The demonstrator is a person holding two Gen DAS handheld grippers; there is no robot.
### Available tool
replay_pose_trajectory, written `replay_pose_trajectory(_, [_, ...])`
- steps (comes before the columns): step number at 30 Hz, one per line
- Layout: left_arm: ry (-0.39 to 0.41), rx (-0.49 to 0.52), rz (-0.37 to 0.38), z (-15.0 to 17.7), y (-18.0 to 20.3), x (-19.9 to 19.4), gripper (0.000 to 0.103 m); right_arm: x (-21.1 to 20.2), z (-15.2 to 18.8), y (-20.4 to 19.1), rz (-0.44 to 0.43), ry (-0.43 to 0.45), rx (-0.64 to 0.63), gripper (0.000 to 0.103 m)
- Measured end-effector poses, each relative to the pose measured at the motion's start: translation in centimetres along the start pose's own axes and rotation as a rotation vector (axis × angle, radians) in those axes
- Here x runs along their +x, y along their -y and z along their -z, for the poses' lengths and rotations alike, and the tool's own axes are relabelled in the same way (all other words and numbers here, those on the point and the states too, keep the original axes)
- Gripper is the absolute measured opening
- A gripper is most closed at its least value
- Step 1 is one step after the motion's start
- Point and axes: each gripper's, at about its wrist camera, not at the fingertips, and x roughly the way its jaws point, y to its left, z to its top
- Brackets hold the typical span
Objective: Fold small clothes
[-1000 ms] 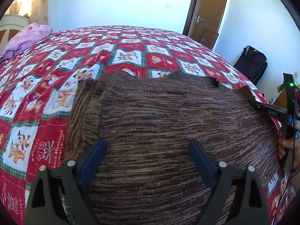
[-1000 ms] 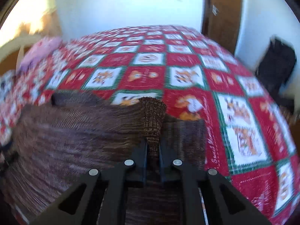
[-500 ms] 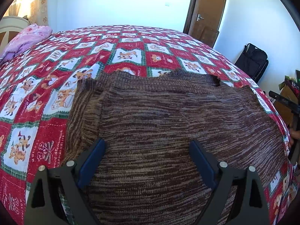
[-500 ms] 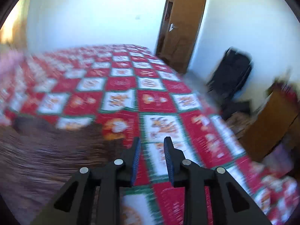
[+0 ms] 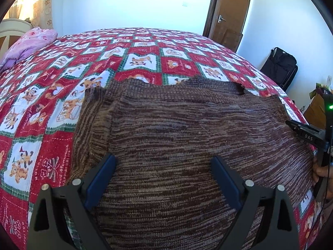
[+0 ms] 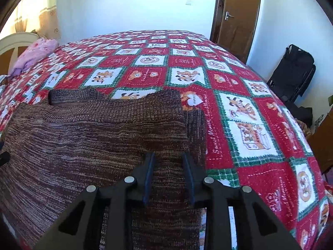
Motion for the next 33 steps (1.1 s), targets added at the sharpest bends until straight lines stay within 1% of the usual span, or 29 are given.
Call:
replay_pose_trajectory(1, [-0.001,0.005,-0.008,0.0,0.1,0.0,0.096,-0.8,0.1,-0.2,0.066,0.003,0.006,0.032])
replay_pose_trajectory(2, [-0.003,0.011,-0.014,0.0,0.2,0.1,0.096,-2.1,0.3,-0.4,0.102,0.030,0.024,0.032])
replay_pose_trajectory(3, [-0.005,0.015,-0.020,0.0,0.3,0.2,0.096,-3.8,0.5,-0.9,0.053,0.073,0.039,0.032])
replay_pose_trajectory(4, [-0.007,0.018,-0.024,0.0,0.3,0.2,0.096,-5.2,0.9,-1.7,-0.016,0.096,0.037,0.032])
replay_pose_trajectory(5, [-0.009,0.022,-0.028,0.0,0.4,0.2,0.096,-6.2,1.3,-2.8,-0.064,0.098,0.018,0.032])
replay_pose_trajectory(6, [-0.011,0.027,-0.036,0.0,0.5,0.3,0.096,-6.8,1.7,-3.9,-0.093,0.095,0.005,0.032])
replay_pose_trajectory(7, [-0.012,0.032,-0.043,0.0,0.6,0.3,0.096,-7.4,2.3,-5.4,-0.145,0.086,-0.003,0.032])
replay_pose_trajectory(9, [-0.014,0.045,-0.065,0.1,0.9,0.3,0.096,-7.4,3.4,-7.4,-0.229,0.055,-0.006,0.032])
replay_pose_trajectory(10, [-0.014,0.050,-0.074,0.1,1.0,0.2,0.097,-6.8,4.2,-8.5,-0.246,0.030,-0.015,0.034])
replay_pose_trajectory(11, [-0.013,0.056,-0.087,0.2,1.1,0.1,0.097,-6.3,4.8,-9.1,-0.242,0.011,-0.024,0.037])
replay_pose_trajectory(12, [-0.015,0.058,-0.097,0.3,1.2,0.1,0.097,-5.8,5.8,-9.9,-0.215,0.030,-0.040,0.038])
replay_pose_trajectory(13, [-0.014,0.061,-0.110,0.4,1.2,-0.2,0.097,-6.1,6.2,-10.3,-0.191,0.072,-0.062,0.040])
replay_pose_trajectory(14, [-0.014,0.061,-0.118,0.6,1.3,-0.4,0.097,-6.4,6.2,-10.4,-0.184,0.076,-0.068,0.041])
replay_pose_trajectory(16, [-0.003,0.055,-0.159,1.3,1.2,-1.7,0.097,-6.2,6.2,-10.3,-0.184,0.073,-0.062,0.042])
replay_pose_trajectory(18, [0.035,0.050,-0.171,2.3,0.6,-3.9,0.097,-6.3,6.3,-9.8,-0.210,0.078,-0.044,0.044])
replay_pose_trajectory(20, [0.077,0.011,-0.148,3.6,-0.9,-6.6,0.097,-6.3,6.4,-9.2,-0.237,0.081,-0.029,0.048])
replay_pose_trajectory(22, [0.101,-0.079,-0.110,5.3,-3.4,-9.5,0.101,-6.4,6.5,-8.9,-0.265,0.085,-0.029,0.058])
replay_pose_trajectory(25, [0.135,-0.196,-0.100,7.7,-6.4,-12.3,0.103,-6.2,6.4,-9.8,-0.268,0.085,-0.050,0.061])
replay_pose_trajectory(28, [0.128,-0.256,-0.041,9.2,-7.8,-13.3,0.103,-6.2,6.4,-10.2,-0.250,0.089,-0.067,0.062])
replay_pose_trajectory(31, [0.125,-0.316,0.010,9.5,-7.5,-13.1,0.102,-6.3,6.5,-10.1,-0.259,0.091,-0.059,0.062])
replay_pose_trajectory(32, [0.118,-0.357,0.053,9.4,-7.1,-12.8,0.100,-6.2,6.4,-10.0,-0.265,0.092,-0.055,0.062])
replay_pose_trajectory(33, [0.107,-0.385,0.074,9.3,-6.6,-12.6,0.095,-6.3,6.4,-9.9,-0.271,0.094,-0.050,0.062])
